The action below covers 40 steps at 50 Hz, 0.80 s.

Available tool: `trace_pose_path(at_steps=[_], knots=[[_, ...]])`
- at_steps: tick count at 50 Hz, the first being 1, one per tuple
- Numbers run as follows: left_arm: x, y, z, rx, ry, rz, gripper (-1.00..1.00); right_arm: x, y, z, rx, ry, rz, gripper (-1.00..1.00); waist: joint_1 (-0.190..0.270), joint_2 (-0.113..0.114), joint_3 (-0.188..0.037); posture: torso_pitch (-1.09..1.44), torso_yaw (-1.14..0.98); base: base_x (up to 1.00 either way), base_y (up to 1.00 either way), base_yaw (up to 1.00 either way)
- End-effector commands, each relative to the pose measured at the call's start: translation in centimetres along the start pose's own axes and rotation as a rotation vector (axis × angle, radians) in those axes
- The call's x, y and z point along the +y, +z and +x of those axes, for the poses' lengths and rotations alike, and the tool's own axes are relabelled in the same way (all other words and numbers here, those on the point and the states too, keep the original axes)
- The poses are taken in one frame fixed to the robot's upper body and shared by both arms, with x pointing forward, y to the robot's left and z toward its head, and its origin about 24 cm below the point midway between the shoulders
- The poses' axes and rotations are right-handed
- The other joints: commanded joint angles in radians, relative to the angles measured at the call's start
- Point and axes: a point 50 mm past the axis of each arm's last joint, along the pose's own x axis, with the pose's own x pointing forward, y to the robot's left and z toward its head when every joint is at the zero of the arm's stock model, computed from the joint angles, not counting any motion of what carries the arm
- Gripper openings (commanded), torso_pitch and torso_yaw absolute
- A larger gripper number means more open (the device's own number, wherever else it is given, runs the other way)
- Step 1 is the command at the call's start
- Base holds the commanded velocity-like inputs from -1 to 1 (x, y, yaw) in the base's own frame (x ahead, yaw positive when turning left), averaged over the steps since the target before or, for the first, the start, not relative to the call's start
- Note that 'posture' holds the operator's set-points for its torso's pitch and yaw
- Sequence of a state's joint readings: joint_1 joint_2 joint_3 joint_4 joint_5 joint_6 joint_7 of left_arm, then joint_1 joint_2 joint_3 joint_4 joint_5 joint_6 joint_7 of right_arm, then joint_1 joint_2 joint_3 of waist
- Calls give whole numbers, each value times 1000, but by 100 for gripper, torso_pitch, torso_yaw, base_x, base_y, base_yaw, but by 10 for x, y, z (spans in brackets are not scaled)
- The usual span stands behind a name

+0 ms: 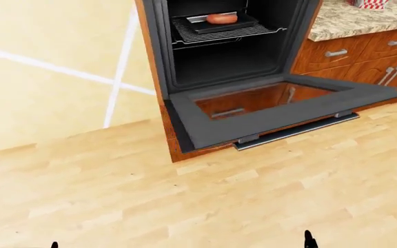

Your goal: Close the oven door.

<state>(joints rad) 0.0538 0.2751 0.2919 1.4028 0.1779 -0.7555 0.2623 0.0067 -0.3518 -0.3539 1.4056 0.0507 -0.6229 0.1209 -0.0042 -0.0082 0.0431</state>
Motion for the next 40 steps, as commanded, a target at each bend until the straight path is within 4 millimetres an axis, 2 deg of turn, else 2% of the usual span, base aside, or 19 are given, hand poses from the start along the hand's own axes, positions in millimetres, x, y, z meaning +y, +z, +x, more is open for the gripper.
trace_pose_path(at_steps=[1, 4, 6, 7, 8, 9, 12, 16, 18, 19, 20, 21, 22, 25, 29, 32, 34, 38, 40], knots=[[3, 5, 2, -31, 13, -5, 100, -8, 11, 4, -56, -29, -4, 100, 0, -4, -5, 0, 0, 0, 39, 0], [3, 5, 2, -31, 13, -5, 100, -8, 11, 3, -55, -30, -3, 100, -4, -41, -4, 0, 0, 0, 39, 0], [3, 5, 2, -31, 13, -6, 100, -8, 11, 4, -57, -29, -3, 100, -7, -82, -11, 0, 0, 0, 39, 0], [3, 5, 2, -31, 13, -6, 100, -8, 11, 4, -57, -29, -4, 100, -9, -90, -12, 0, 0, 0, 39, 0], [3, 5, 2, -31, 13, -6, 100, -8, 11, 4, -56, -29, -4, 100, -21, -48, -9, 0, 0, 0, 39, 0], [3, 5, 2, -32, 13, -5, 100, -8, 11, 3, -55, -29, -5, 100, -14, -66, -13, 0, 0, 0, 40, 0], [3, 5, 2, -32, 13, -4, 100, -8, 11, 3, -55, -30, -4, 100, -17, -61, -21, 0, 0, 0, 40, 0], [3, 5, 2, -32, 12, -5, 100, -8, 11, 3, -55, -29, -6, 100, -15, -8, -9, 0, 0, 0, 40, 0], [3, 5, 2, -32, 12, -5, 100, -8, 11, 3, -56, -30, -8, 100, -13, 40, -13, 0, 0, 0, 39, 0], [3, 5, 2, -33, 12, -4, 100, -8, 11, 3, -58, -30, -8, 100, -10, 81, -24, 0, 0, 0, 34, 0], [3, 5, 2, -33, 11, -4, 100, -7, 11, 3, -61, -22, -6, 100, -8, 106, -9, 0, 0, 0, 0, 0], [3, 5, 2, -33, 11, -3, 100, -7, 11, 3, -63, -24, -7, 100, -8, 69, -8, 0, 0, 0, 0, 0], [3, 5, 2, -33, 11, -3, 100, -6, 10, 3, -58, -15, -10, 100, -13, 76, -9, 0, 0, 0, 0, 0], [3, 5, 2, -33, 10, -3, 100, -4, 11, 3, -67, -14, -33, 100, -8, 70, -3, 0, 0, 0, 0, 0], [3, 5, 2, -34, 11, -5, 100, -4, 13, 3, -83, -29, -45, 100, -10, 45, 3, 0, 0, 0, 0, 0], [3, 5, 2, -33, 11, -5, 100, -2, 16, 0, -139, -84, -152, 100, -7, 29, 4, 0, 0, 0, 0, 0], [3, 5, 2, -33, 11, -5, 100, -3, 17, 0, -147, -92, -148, 100, -1, 19, 5, 0, 0, 0, 0, 0], [3, 5, 2, -33, 11, -6, 100, -7, 18, -1, -161, -115, -159, 100, 11, -10, 9, 0, 0, 0, 0, 0], [3, 5, 2, -33, 11, -6, 100, -6, 18, -1, -171, -108, -162, 100, 16, -41, 8, 0, 0, 0, 0, 0]])
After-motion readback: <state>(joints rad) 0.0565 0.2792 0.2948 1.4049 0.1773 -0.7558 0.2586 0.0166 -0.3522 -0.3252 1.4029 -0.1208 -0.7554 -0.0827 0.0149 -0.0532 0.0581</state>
